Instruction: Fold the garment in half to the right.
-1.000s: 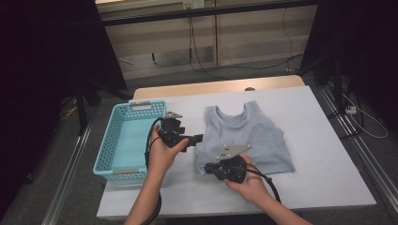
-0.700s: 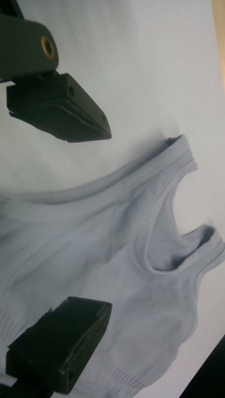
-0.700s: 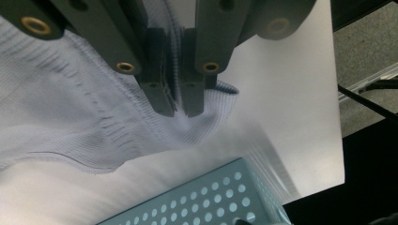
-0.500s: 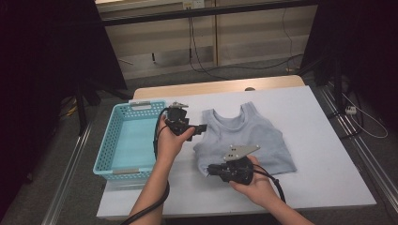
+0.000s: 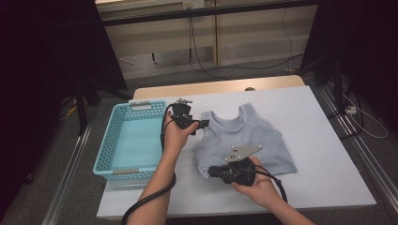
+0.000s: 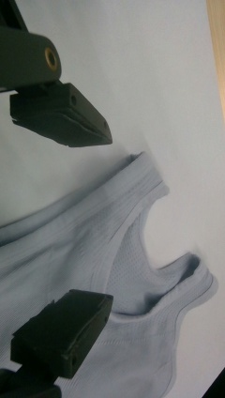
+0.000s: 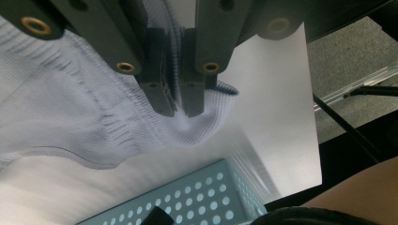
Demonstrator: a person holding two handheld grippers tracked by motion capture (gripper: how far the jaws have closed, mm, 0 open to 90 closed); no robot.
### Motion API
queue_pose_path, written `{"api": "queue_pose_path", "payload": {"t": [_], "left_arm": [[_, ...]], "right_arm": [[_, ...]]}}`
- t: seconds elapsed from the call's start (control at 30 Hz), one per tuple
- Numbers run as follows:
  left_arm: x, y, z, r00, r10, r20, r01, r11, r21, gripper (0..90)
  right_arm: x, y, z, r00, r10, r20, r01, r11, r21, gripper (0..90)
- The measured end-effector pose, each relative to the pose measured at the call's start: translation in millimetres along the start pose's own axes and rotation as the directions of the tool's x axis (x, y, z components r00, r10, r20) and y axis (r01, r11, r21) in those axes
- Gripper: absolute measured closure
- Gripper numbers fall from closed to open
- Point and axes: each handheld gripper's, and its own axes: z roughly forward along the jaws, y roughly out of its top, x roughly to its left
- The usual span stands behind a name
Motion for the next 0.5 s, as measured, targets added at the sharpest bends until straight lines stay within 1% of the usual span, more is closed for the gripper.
{"api": "queue_pose_path", "payload": {"t": [0.07,0.17,0.2,0.27,0.37,0.5], "left_arm": [[2.6,0.0,4.1,0.9998,-0.017,0.009,0.017,0.9999,0.001,20.2],[6.9,-1.1,10.6,0.9996,-0.025,-0.013,0.025,0.9997,0.007,21.9],[8.1,-1.5,12.6,0.9995,-0.030,-0.013,0.030,0.9995,0.009,22.3],[9.4,-2.4,16.2,0.9995,-0.025,-0.022,0.025,0.9997,0.007,24.9],[11.1,-4.2,25.1,0.9995,-0.025,-0.021,0.025,0.9995,0.017,27.9],[14.3,-7.1,35.1,0.9991,-0.025,-0.033,0.026,0.9996,0.014,32.9]], "right_arm": [[0.5,-0.5,-1.1,1.0000,0.002,-0.001,-0.002,1.000,-0.001,85.5],[1.0,-1.3,-1.6,0.9999,0.008,-0.008,-0.008,1.000,0.001,85.5],[1.4,-1.8,-1.3,0.9999,0.009,-0.009,-0.009,1.000,0.003,85.5],[2.6,-2.4,-0.8,0.9999,0.004,-0.011,-0.004,1.000,0.007,85.5],[3.4,-3.2,-1.2,0.9998,-0.001,-0.019,0.001,1.000,0.011,85.5],[4.3,-3.3,-2.6,0.9996,0.003,-0.026,-0.003,1.000,0.006,85.4]]}}
